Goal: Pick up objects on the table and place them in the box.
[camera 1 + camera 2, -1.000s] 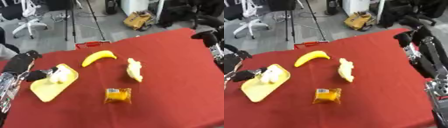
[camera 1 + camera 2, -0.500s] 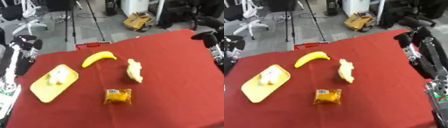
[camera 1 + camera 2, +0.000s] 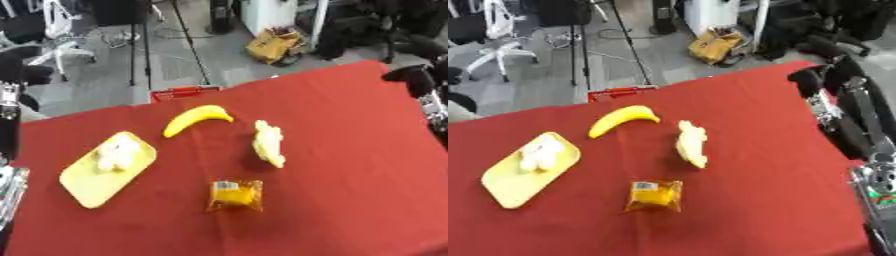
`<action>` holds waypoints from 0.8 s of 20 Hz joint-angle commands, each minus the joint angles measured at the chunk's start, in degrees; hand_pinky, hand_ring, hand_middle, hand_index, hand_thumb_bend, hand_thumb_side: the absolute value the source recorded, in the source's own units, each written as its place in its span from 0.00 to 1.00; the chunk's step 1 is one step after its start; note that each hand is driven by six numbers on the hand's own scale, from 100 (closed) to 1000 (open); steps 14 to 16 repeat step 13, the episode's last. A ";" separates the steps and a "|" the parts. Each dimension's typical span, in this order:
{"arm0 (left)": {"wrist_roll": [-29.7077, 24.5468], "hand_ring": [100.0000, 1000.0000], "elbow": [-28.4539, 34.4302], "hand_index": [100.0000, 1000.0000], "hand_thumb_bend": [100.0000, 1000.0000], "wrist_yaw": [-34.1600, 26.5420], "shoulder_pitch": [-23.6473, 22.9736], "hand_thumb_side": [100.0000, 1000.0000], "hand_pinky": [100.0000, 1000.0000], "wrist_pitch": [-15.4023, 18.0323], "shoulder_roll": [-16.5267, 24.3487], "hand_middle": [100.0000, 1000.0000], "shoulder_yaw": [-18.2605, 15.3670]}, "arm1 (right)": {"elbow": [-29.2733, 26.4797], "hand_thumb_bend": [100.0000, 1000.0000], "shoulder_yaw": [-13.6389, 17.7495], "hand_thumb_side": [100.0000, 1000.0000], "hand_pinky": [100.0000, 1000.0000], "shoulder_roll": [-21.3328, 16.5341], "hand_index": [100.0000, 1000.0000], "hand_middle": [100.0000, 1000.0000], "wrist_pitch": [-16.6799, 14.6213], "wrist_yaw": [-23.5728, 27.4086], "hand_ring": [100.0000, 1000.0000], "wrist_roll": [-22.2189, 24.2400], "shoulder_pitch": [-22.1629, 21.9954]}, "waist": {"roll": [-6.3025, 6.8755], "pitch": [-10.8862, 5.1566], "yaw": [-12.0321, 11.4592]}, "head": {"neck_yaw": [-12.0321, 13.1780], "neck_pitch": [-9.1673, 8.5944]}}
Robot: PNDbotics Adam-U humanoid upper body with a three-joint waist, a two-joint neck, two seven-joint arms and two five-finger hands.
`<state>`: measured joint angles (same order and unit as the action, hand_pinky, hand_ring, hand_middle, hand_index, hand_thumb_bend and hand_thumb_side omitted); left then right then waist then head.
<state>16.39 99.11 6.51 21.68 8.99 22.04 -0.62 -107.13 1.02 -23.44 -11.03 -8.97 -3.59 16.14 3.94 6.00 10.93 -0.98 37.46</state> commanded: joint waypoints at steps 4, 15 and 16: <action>0.59 0.63 2.34 0.77 0.62 -0.35 0.30 1.00 0.63 -0.20 0.38 0.73 -1.19 | -0.79 0.39 0.47 0.81 0.72 -0.65 0.94 0.83 -0.04 -0.12 0.62 -0.08 0.65 | -1.27 -0.74 -0.16 | 0.02 -0.40; 1.33 0.62 1.94 0.77 0.62 -0.95 -0.15 1.00 0.63 0.02 0.12 0.73 -1.35 | -0.79 0.39 0.45 0.81 0.72 -0.63 0.94 0.83 -0.03 -0.15 0.62 -0.06 0.67 | -1.25 -0.68 -0.28 | 0.00 -0.36; 1.33 0.62 1.94 0.77 0.62 -0.95 -0.15 1.00 0.63 0.02 0.12 0.73 -1.35 | -0.79 0.39 0.45 0.81 0.72 -0.63 0.94 0.83 -0.03 -0.15 0.62 -0.06 0.67 | -1.25 -0.68 -0.28 | 0.00 -0.36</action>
